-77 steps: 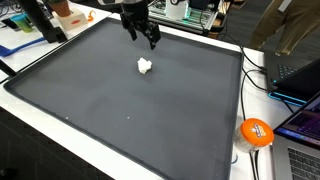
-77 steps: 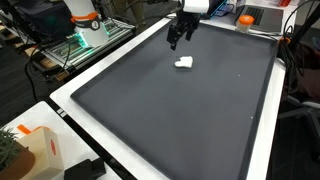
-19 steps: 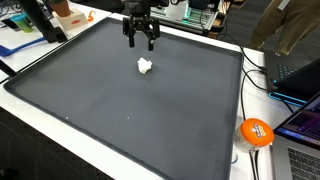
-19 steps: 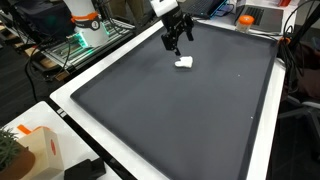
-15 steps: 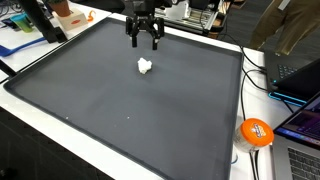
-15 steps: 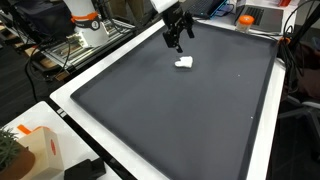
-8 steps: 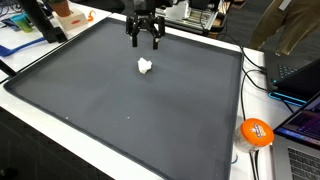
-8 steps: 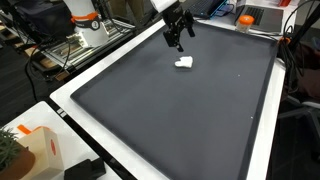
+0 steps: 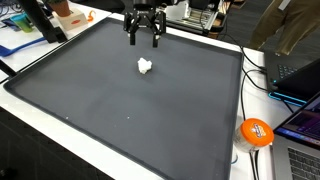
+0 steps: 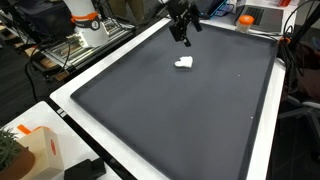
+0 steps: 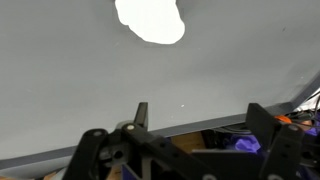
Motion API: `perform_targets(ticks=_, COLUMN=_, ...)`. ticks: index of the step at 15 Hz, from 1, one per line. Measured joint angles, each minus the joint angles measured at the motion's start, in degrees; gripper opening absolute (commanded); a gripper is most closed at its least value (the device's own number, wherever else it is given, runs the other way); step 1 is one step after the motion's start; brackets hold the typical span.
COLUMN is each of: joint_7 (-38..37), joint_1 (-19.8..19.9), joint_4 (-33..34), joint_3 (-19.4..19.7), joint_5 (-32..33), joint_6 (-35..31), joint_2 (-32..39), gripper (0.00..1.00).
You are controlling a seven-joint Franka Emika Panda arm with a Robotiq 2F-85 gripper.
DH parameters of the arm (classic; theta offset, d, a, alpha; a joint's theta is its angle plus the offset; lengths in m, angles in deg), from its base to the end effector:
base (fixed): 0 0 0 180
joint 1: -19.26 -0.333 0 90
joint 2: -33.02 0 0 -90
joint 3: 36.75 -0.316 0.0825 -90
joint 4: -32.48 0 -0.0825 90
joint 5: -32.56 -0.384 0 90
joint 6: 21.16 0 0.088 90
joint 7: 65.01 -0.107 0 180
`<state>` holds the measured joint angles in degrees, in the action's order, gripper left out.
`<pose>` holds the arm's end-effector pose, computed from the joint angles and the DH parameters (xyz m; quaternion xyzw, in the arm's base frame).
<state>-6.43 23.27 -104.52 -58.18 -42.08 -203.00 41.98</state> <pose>0.4961 0.0637 0.2878 -0.9534 0.0039 -0.2854 0.0981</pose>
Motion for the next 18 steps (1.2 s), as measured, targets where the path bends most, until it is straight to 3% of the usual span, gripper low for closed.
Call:
perform_targets(ticks=12, joint_7=24.6, joint_1=1.2, joint_4=2.7, joint_3=-0.9, joint_5=-12.2, joint_6=-3.0, joint_2=2.4, gripper=1.0)
perform_targets(ticks=18, joint_7=40.0, joint_1=2.0, joint_4=6.9, joint_3=0.1, joint_5=-26.3, joint_6=-1.9, joint_2=2.6, gripper=1.0)
